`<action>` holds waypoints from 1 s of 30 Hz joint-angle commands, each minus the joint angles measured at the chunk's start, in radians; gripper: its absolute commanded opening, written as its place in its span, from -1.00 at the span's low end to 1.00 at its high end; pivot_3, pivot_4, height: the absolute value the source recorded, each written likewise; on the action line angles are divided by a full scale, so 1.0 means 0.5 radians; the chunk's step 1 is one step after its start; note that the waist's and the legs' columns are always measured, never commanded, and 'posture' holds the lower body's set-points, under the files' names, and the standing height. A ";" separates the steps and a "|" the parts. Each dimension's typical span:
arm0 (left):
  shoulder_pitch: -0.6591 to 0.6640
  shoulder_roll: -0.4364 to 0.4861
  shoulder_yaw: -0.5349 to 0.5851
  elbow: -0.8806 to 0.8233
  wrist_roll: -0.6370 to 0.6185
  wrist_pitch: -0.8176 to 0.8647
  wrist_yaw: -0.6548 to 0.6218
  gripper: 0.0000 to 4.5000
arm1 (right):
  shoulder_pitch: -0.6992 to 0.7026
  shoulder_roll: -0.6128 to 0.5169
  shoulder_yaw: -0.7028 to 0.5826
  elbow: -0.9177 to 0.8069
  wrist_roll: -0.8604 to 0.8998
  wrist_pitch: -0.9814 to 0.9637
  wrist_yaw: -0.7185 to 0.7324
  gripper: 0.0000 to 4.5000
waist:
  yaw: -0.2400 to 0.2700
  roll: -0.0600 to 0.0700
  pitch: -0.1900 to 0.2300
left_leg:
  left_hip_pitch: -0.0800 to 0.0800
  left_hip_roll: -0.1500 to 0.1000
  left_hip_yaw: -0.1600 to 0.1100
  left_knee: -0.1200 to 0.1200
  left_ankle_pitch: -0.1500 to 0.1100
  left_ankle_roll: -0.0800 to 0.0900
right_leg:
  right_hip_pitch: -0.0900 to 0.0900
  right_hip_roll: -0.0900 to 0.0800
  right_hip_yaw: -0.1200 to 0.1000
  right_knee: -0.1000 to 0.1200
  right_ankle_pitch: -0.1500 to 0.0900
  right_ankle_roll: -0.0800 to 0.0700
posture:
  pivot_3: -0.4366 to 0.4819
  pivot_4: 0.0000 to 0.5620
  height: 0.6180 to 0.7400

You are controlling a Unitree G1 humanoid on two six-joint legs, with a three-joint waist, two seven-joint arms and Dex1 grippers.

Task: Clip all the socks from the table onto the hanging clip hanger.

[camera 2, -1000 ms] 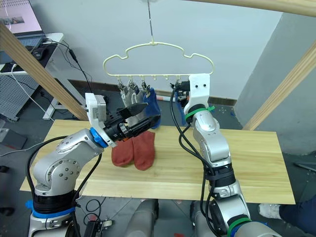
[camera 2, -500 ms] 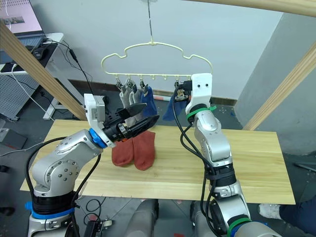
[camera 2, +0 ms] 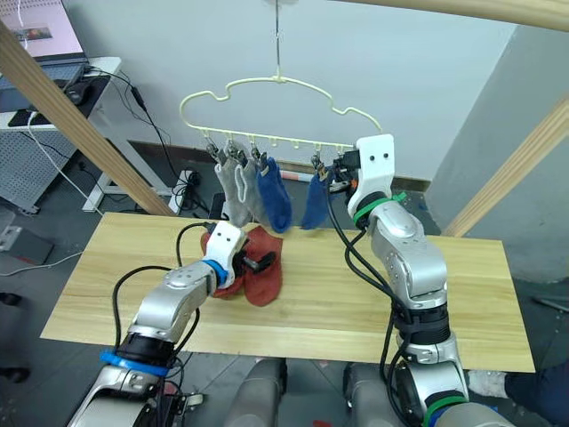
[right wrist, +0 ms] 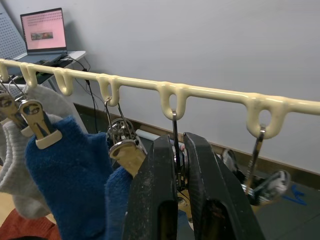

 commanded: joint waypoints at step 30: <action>0.223 -0.262 -0.132 -0.549 0.020 -0.772 -0.621 -0.99 | -0.222 -0.117 -0.660 0.071 0.543 0.884 -0.028 -1.00 | 0.000 0.000 -0.006 | 0.001 0.000 0.000 0.006 0.002 0.003 | 0.008 -0.005 -0.007 0.003 0.000 0.000 | 0.29 -0.07 1.00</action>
